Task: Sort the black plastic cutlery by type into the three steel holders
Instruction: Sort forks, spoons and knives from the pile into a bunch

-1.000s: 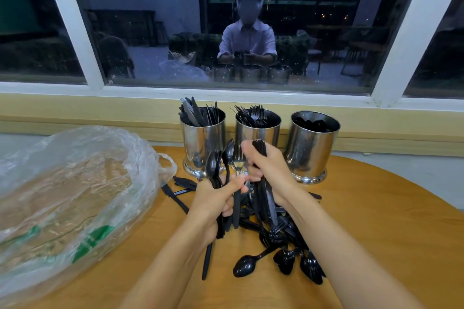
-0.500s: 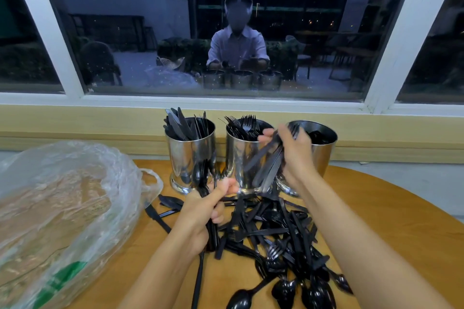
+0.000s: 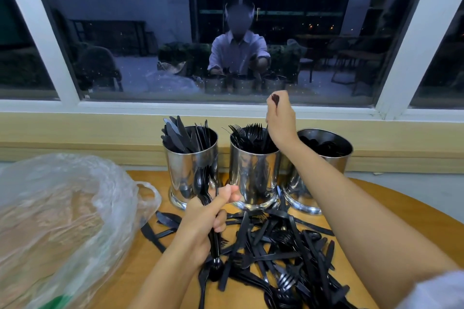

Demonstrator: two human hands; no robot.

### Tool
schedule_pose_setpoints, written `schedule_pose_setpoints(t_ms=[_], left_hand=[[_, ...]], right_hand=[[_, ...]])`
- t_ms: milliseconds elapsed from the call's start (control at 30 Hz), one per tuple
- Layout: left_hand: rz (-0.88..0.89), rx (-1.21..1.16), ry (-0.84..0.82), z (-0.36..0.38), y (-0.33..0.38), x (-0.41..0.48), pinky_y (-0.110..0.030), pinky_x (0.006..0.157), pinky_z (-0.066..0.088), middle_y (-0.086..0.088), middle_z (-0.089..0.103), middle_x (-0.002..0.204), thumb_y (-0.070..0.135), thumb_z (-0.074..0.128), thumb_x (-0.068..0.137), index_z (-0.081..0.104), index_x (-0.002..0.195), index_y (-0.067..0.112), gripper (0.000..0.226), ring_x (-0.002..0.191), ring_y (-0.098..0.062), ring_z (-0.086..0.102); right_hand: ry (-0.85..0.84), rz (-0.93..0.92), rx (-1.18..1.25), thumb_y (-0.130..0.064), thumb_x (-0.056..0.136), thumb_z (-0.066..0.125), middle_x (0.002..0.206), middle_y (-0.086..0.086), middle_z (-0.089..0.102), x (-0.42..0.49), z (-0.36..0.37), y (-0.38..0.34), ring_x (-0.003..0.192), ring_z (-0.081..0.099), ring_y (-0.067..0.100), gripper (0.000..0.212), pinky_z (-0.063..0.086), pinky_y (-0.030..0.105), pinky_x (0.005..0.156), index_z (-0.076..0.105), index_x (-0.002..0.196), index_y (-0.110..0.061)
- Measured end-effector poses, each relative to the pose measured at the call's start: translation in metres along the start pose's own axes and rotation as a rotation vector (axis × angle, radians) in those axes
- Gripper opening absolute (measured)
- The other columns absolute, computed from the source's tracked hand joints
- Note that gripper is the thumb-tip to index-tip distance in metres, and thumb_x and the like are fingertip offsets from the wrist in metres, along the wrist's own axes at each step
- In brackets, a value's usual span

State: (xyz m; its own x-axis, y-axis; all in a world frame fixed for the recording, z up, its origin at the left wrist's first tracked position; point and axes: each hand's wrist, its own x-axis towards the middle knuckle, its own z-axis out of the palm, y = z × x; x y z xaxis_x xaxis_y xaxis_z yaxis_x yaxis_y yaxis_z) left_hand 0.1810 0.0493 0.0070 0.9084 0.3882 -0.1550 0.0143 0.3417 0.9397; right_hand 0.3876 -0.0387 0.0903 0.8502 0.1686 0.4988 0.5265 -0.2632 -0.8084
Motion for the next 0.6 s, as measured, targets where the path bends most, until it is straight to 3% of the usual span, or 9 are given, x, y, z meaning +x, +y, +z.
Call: schedule_pose_setpoints(t_ms=[100, 167, 233, 267, 333, 400, 467, 533, 600], left_hand=[[-0.025, -0.032, -0.017, -0.002, 0.000, 0.002, -0.015, 0.041, 0.029, 0.001, 0.073, 0.084, 0.029, 0.064, 0.086, 0.072, 0.103, 0.007, 0.029, 0.043, -0.005, 0.029], [-0.041, -0.063, -0.032, -0.001, 0.000, 0.003, -0.015, 0.041, 0.029, 0.000, 0.071, 0.082, 0.030, 0.065, 0.081, 0.072, 0.103, 0.006, 0.034, 0.042, -0.004, 0.029], [-0.052, -0.086, -0.045, -0.001, 0.002, 0.004, -0.015, 0.040, 0.029, 0.000, 0.070, 0.081, 0.030, 0.065, 0.080, 0.072, 0.104, 0.005, 0.035, 0.042, -0.004, 0.030], [-0.062, -0.100, -0.054, -0.001, 0.003, 0.003, -0.015, 0.040, 0.029, 0.000, 0.069, 0.080, 0.030, 0.065, 0.081, 0.072, 0.104, 0.005, 0.034, 0.041, -0.004, 0.030], [-0.089, -0.141, -0.086, -0.001, 0.006, 0.000, -0.014, 0.039, 0.030, -0.001, 0.068, 0.079, 0.029, 0.066, 0.081, 0.072, 0.103, 0.004, 0.033, 0.041, -0.003, 0.030], [-0.122, -0.183, -0.138, 0.000, 0.010, -0.006, -0.014, 0.038, 0.030, -0.001, 0.065, 0.077, 0.028, 0.066, 0.081, 0.073, 0.101, 0.004, 0.032, 0.040, -0.002, 0.029], [-0.161, -0.224, -0.194, 0.002, 0.013, -0.015, -0.013, 0.038, 0.029, 0.000, 0.061, 0.074, 0.028, 0.067, 0.080, 0.073, 0.099, 0.005, 0.030, 0.040, -0.002, 0.029], [-0.180, -0.234, -0.240, 0.007, 0.015, -0.026, -0.013, 0.037, 0.028, 0.000, 0.057, 0.072, 0.027, 0.067, 0.080, 0.071, 0.101, 0.004, 0.031, 0.039, -0.001, 0.029], [-0.191, -0.212, -0.293, 0.012, 0.015, -0.039, -0.013, 0.037, 0.027, 0.001, 0.053, 0.070, 0.027, 0.067, 0.080, 0.069, 0.101, 0.004, 0.031, 0.039, -0.001, 0.029]], right_hand=[[-0.327, 0.120, -0.366, -0.015, 0.105, 0.034, 0.094, 0.010, 0.050, -0.005, 0.007, 0.012, 0.087, 0.048, 0.025, 0.016, 0.039, 0.035, 0.077, 0.044, 0.101, -0.004], [-0.466, 0.045, -0.724, -0.024, 0.105, 0.036, 0.084, 0.006, 0.046, -0.006, 0.006, 0.011, 0.093, 0.046, 0.027, 0.035, 0.031, 0.036, 0.086, 0.043, 0.074, -0.009], [-0.552, 0.007, -0.873, -0.042, 0.101, 0.043, 0.076, 0.002, 0.045, -0.002, 0.002, 0.009, 0.095, 0.043, 0.025, 0.046, 0.028, 0.036, 0.092, 0.044, 0.066, -0.012], [-0.585, 0.023, -0.871, -0.049, 0.096, 0.049, 0.081, 0.003, 0.052, 0.000, -0.001, 0.009, 0.098, 0.046, 0.025, 0.048, 0.028, 0.036, 0.094, 0.054, 0.073, -0.008], [-0.566, -0.002, -0.815, -0.055, 0.087, 0.060, 0.110, 0.009, 0.062, 0.002, -0.012, 0.009, 0.115, 0.050, 0.028, 0.056, 0.029, 0.037, 0.101, 0.064, 0.109, -0.003], [-0.408, -0.079, -0.641, -0.049, 0.086, 0.066, 0.128, 0.006, 0.057, -0.015, -0.026, -0.004, 0.124, 0.046, 0.025, 0.058, 0.032, 0.035, 0.102, 0.058, 0.128, -0.010], [-0.375, -0.057, -0.329, -0.038, 0.090, 0.065, 0.119, -0.004, 0.060, -0.046, -0.040, -0.022, 0.108, 0.052, 0.012, 0.040, 0.040, 0.024, 0.085, 0.061, 0.124, -0.017], [-0.592, 0.066, -0.026, -0.032, 0.093, 0.060, 0.105, -0.014, 0.063, -0.082, -0.047, -0.035, 0.089, 0.057, 0.000, 0.027, 0.043, 0.016, 0.073, 0.062, 0.119, -0.024], [-0.758, 0.156, 0.142, -0.029, 0.095, 0.058, 0.093, -0.016, 0.064, -0.114, -0.049, -0.041, 0.072, 0.056, -0.001, 0.027, 0.046, 0.015, 0.065, 0.059, 0.122, -0.027]])
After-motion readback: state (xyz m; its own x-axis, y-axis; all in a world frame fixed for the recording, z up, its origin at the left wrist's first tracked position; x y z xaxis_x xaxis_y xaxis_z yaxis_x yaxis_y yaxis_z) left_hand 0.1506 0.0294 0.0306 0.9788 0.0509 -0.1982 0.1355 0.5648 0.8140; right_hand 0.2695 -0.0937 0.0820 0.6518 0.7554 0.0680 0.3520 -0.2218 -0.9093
